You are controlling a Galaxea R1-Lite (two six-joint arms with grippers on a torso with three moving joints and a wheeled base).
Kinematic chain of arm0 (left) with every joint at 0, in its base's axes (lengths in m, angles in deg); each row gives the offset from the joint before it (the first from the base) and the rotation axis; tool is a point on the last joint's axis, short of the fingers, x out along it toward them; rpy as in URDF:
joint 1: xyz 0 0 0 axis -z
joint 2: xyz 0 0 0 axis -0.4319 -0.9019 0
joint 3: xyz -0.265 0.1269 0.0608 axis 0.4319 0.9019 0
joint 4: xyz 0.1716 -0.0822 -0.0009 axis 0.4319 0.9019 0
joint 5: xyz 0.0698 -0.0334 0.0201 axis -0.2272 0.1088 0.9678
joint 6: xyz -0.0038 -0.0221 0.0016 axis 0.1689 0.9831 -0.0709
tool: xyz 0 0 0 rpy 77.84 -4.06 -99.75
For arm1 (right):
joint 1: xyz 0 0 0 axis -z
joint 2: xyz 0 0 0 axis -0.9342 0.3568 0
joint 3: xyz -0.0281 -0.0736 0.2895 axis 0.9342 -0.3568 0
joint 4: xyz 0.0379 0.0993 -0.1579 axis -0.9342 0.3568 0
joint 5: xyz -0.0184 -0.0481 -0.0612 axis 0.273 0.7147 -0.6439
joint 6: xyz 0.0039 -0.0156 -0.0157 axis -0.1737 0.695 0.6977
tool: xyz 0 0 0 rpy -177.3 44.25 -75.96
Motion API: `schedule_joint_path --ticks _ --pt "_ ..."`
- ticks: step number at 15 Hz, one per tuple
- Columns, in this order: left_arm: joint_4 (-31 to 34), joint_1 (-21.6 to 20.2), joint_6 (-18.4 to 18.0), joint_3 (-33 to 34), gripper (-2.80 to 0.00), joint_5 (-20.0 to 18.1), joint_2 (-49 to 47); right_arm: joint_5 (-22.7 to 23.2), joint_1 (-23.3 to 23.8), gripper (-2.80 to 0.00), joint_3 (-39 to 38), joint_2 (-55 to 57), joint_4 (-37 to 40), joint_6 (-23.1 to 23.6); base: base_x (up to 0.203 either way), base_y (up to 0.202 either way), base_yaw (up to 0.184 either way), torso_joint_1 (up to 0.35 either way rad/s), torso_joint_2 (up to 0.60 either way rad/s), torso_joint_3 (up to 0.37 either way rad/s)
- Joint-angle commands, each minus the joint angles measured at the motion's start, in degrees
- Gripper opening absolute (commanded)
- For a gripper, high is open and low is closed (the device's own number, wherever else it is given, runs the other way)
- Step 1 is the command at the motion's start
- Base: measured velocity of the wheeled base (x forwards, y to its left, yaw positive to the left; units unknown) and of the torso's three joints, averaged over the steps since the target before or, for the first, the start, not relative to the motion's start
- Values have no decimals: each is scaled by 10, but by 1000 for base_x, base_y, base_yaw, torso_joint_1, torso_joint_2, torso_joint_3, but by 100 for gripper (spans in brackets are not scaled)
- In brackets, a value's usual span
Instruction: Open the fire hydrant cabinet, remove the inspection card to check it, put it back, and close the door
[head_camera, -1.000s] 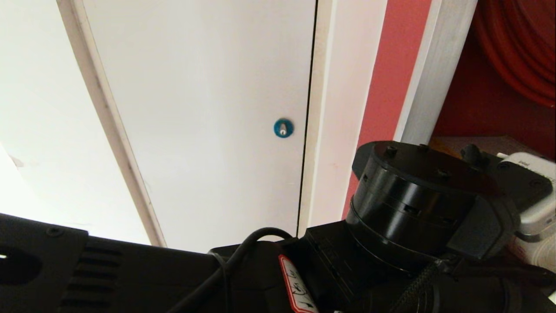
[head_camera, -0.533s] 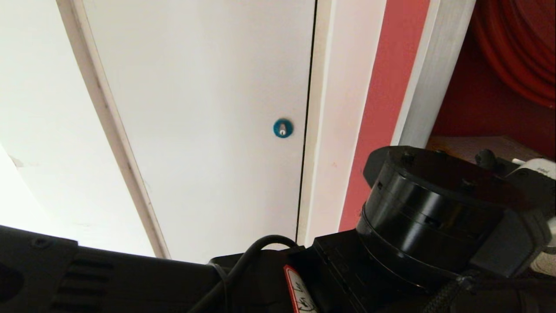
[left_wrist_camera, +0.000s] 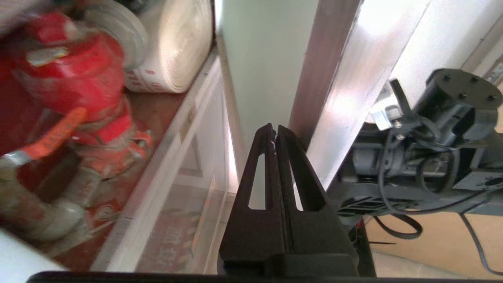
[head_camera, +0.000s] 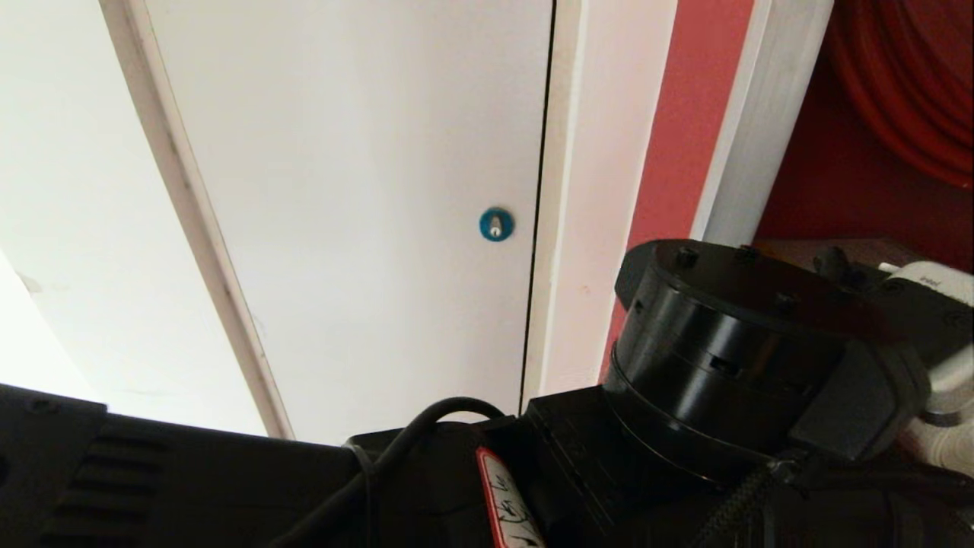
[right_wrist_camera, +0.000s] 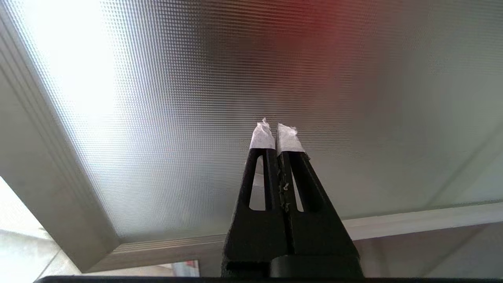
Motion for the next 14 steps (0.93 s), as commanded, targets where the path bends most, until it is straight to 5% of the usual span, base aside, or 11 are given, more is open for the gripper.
schedule_joint_path --ticks 1,5,14 --pt "-1 -28 1 1 -280 4 6 -1 0 -280 0 1 -1 1 0 0 0 0 0 0" --pt "-4 -98 1 43 -280 2 28 -1 0 -280 0 1 -1 1 0 0 0 0 0 0" --pt "-9 -284 -3 312 -280 1 241 -1 0 -280 0 1 -1 1 0 0 0 0 0 0"
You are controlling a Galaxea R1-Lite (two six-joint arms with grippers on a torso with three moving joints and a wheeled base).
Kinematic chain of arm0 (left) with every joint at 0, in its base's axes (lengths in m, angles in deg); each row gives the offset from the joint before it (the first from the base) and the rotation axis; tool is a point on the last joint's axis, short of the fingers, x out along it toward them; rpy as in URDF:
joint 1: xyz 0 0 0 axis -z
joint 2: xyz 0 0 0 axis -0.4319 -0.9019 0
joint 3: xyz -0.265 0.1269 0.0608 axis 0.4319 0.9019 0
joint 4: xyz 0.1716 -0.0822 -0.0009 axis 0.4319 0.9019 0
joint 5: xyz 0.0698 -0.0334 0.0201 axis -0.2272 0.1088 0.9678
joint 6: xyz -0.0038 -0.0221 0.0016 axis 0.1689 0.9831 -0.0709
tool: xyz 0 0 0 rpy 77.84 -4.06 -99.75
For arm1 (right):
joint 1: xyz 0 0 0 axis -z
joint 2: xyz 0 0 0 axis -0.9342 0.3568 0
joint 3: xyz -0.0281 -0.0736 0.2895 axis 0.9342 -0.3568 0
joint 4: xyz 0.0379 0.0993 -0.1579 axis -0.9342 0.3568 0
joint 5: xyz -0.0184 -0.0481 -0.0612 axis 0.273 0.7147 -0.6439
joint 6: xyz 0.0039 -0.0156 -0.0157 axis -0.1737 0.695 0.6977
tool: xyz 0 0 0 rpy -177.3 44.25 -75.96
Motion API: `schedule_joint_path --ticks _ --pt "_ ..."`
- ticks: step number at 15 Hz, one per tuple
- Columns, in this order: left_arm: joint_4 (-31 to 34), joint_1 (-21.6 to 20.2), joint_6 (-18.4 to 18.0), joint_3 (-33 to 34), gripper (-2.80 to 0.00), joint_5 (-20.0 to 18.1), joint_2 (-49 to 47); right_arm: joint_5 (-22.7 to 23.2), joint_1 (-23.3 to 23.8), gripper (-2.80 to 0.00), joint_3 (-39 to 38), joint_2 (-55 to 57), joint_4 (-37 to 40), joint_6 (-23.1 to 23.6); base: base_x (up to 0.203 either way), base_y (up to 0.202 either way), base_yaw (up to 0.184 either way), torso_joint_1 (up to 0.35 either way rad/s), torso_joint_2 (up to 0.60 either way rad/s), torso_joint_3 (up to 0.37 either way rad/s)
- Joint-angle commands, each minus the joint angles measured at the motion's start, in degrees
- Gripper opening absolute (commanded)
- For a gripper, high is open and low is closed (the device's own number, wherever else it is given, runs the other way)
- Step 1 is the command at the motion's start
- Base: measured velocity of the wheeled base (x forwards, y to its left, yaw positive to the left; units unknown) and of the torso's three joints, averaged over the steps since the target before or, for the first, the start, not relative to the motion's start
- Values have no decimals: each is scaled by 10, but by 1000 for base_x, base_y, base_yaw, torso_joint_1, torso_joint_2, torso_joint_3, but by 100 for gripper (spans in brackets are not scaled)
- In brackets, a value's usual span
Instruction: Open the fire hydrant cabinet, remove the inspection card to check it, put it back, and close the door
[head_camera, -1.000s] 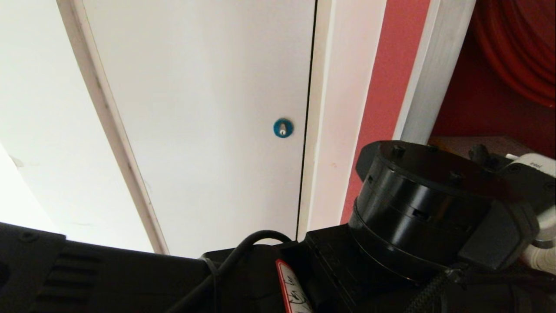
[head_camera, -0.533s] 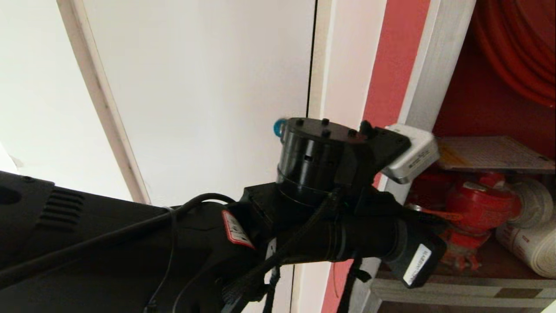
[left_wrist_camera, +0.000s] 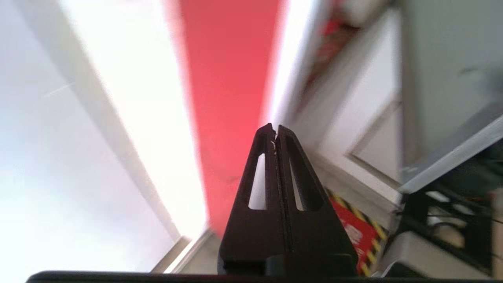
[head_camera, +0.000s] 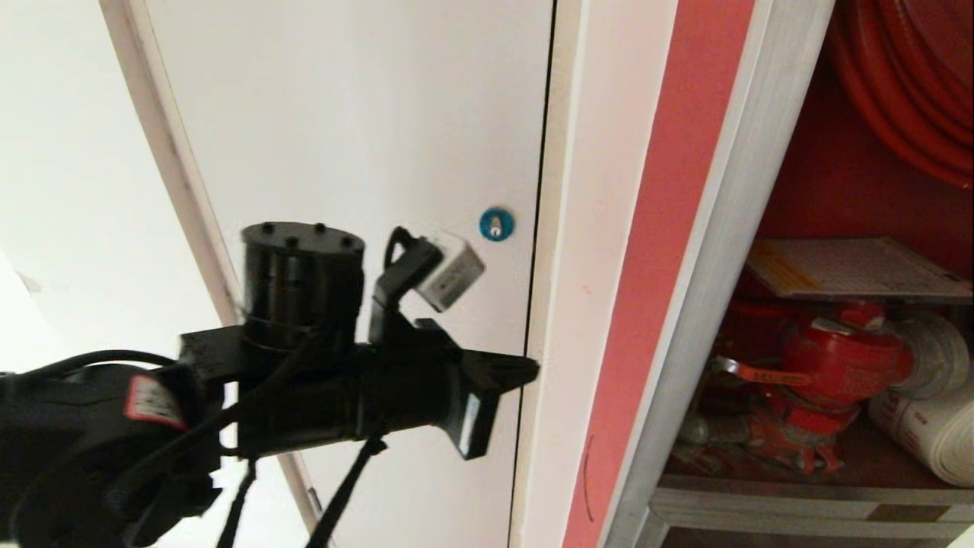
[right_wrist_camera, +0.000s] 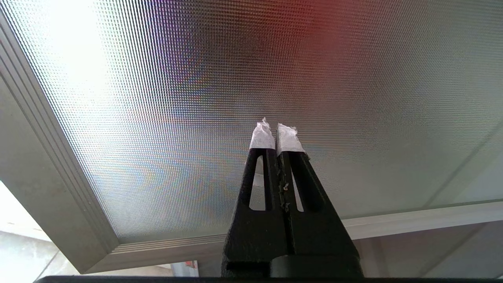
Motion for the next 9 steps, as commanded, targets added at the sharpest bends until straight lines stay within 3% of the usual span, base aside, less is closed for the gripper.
schedule_joint_path --ticks 1,5,9 --pt "-2 -36 1 46 -280 -1 85 0 0 -280 0 1 0 0 0 0 0 0 0 0" --pt "4 -129 2 133 -280 1 264 0 0 -280 0 1 0 0 0 0 0 0 0 0" --pt "5 -304 2 213 -280 2 402 0 0 -280 0 1 0 0 0 0 0 0 0 0"
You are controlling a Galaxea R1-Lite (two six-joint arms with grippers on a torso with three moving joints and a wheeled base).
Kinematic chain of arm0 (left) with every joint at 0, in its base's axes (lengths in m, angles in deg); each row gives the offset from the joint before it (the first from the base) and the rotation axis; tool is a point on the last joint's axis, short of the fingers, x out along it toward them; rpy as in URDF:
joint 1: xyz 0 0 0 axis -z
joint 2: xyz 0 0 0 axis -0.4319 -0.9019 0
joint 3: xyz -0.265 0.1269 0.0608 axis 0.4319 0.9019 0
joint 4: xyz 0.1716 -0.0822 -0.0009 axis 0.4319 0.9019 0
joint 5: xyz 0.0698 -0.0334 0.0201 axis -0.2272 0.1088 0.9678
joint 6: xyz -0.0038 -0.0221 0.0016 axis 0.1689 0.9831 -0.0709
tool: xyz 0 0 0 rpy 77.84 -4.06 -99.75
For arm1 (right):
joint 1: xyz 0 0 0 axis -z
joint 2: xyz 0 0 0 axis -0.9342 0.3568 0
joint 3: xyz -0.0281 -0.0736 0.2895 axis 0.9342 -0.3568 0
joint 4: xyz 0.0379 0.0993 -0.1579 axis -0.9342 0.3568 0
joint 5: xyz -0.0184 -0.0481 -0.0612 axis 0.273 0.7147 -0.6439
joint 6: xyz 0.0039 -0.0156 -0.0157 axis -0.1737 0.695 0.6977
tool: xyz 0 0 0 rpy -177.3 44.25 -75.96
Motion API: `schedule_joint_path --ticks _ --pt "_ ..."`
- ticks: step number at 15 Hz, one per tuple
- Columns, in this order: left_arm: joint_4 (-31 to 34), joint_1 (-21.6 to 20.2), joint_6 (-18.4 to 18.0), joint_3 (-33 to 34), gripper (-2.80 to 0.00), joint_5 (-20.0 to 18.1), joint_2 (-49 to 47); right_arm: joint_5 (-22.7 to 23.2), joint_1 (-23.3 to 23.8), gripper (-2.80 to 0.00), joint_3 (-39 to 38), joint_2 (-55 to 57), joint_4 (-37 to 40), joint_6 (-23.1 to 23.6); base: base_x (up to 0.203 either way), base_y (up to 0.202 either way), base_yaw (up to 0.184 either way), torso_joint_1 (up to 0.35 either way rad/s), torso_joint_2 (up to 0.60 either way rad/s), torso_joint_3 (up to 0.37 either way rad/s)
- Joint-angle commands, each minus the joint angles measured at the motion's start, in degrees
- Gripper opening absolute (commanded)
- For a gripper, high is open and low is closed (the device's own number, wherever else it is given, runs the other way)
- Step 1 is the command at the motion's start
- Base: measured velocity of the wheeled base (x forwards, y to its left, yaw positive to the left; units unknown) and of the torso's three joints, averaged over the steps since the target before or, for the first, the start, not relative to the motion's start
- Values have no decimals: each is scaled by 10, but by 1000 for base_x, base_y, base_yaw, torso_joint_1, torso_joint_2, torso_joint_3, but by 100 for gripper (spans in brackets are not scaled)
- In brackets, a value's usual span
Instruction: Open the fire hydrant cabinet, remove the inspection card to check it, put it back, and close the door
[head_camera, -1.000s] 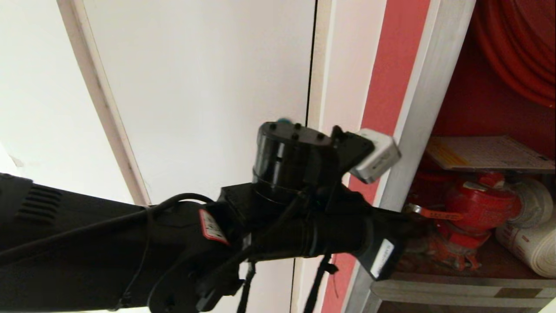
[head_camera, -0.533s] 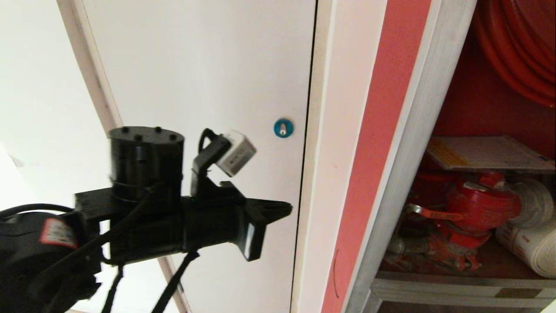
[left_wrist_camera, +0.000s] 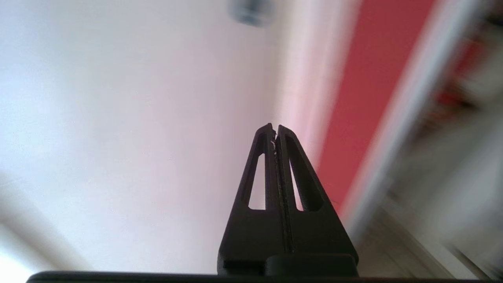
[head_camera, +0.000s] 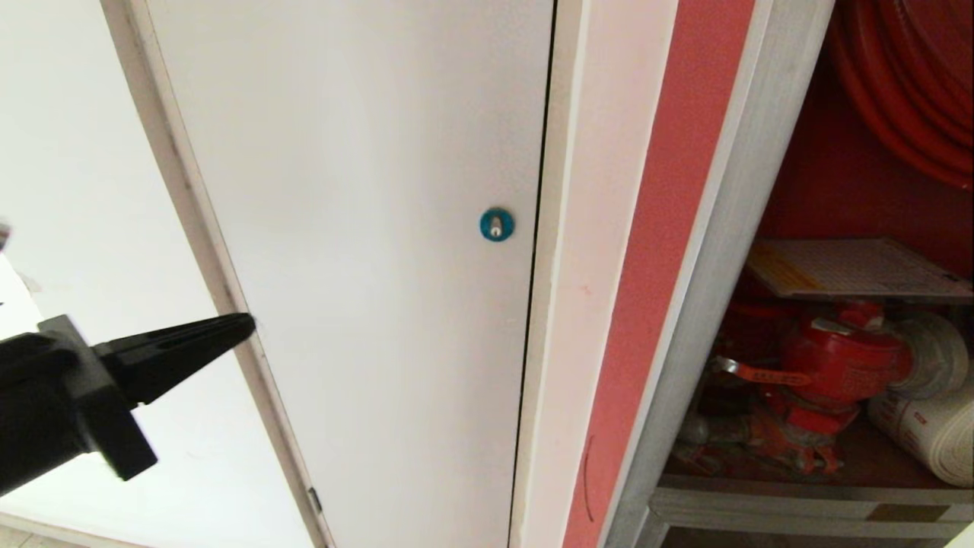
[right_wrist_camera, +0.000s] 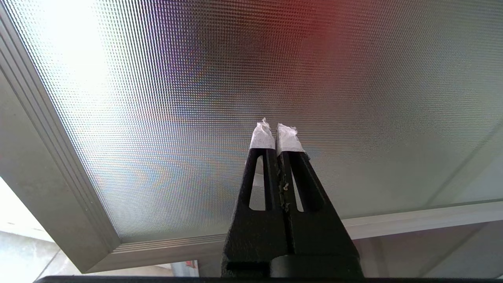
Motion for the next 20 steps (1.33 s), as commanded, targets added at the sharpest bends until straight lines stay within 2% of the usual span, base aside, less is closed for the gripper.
schedule_joint_path --ticks 1,3,5,7,12,16,17,18,20 --pt "-2 -76 1 28 -280 -1 83 0 0 -280 0 1 1 0 0 0 0 0 0 0" --pt "-3 -163 1 53 -280 -1 145 0 0 -280 0 1 0 0 0 0 0 0 0 0" --pt "2 -187 3 80 -280 -3 221 0 0 -280 0 1 0 0 0 0 0 0 0 0" --pt "40 -192 3 96 -280 -5 293 0 0 -280 0 1 0 0 0 0 0 0 0 0" --pt "192 -182 2 111 -280 -4 456 0 0 -280 0 1 0 0 0 0 0 0 0 0" --pt "226 -168 -2 165 -280 3 564 0 0 -280 0 1 0 0 0 0 0 0 0 0" --pt "226 -167 -13 184 -280 38 566 0 0 -280 0 1 0 0 0 0 0 0 0 0" --pt "226 -167 -39 210 -280 83 566 0 0 -280 0 0 0 0 0 0 0 0 0 0" --pt "222 -167 -114 261 -280 173 566 0 0 -280 0 1 0 0 0 0 0 0 0 0"
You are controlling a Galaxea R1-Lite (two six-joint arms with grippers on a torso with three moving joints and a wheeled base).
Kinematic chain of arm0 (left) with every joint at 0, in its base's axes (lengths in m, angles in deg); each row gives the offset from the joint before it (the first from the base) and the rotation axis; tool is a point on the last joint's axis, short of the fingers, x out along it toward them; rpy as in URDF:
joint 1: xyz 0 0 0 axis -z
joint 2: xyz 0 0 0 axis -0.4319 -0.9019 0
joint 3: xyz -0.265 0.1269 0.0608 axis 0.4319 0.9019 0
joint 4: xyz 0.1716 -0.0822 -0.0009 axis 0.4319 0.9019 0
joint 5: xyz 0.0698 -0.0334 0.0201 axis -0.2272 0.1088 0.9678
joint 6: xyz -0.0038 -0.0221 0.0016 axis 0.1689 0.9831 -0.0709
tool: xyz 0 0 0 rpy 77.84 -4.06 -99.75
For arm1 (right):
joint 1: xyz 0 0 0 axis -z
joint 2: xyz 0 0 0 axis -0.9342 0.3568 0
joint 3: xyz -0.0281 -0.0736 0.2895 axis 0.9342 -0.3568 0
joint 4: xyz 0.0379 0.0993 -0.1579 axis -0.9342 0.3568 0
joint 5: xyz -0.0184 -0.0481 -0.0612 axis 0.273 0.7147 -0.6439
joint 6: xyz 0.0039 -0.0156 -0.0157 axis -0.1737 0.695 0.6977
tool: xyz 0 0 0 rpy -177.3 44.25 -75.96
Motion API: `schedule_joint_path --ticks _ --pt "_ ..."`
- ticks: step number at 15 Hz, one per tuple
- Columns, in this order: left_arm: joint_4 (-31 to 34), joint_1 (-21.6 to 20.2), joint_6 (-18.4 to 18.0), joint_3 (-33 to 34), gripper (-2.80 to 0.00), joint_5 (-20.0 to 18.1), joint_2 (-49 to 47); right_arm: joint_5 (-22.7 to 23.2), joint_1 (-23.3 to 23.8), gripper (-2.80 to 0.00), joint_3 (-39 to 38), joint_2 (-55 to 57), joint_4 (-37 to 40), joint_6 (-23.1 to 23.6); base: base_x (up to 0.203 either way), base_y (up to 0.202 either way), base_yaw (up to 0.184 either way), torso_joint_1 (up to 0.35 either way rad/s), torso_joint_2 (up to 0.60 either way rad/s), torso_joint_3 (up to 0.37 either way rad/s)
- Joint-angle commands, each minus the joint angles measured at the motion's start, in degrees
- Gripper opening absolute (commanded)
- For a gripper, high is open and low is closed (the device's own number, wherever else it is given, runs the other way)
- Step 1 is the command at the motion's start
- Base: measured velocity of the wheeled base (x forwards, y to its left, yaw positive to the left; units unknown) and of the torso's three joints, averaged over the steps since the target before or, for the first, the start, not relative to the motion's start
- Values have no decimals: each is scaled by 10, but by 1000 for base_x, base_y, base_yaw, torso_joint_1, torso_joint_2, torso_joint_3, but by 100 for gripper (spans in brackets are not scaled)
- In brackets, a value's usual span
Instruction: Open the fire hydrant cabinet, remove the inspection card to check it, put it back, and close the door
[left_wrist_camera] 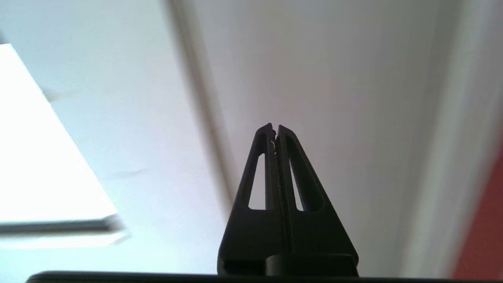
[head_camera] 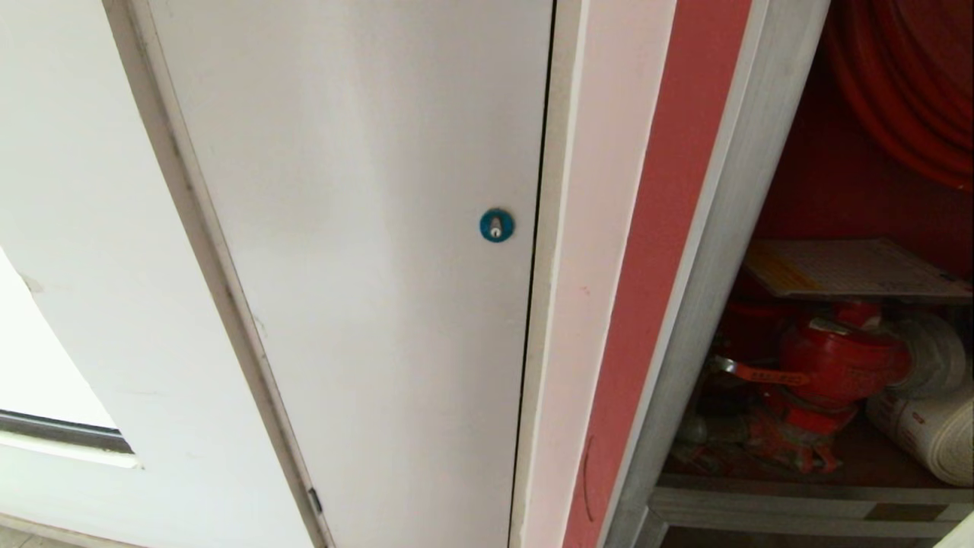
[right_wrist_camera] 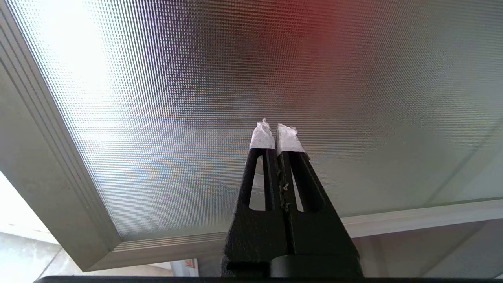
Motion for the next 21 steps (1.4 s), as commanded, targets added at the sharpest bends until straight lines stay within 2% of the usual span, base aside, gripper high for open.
schedule_joint_path --ticks 1,2,3,4,6,11,13,21 --pt "-12 0 -29 42 -280 49 6 0 0 -280 0 1 0 1 0 0 0 0 0 0" --pt "-29 0 -31 56 -280 60 6 0 0 -280 0 1 0 0 0 0 0 0 0 0" --pt "-23 0 -10 56 -280 59 6 0 0 -280 0 1 0 0 0 0 0 0 0 0" --pt "-4 0 11 56 -280 51 6 0 0 -280 0 1 0 1 0 0 0 0 0 0" --pt "58 0 25 56 -280 26 6 0 0 -280 0 1 0 1 0 0 0 0 0 0" --pt "61 1 50 55 -280 24 6 0 0 -280 0 0 0 0 0 0 0 0 0 0" --pt "59 1 78 55 -280 31 6 0 0 -280 0 1 0 0 0 0 0 0 0 0" --pt "59 1 78 55 -280 32 6 0 0 -280 0 1 0 0 0 0 0 0 0 0"
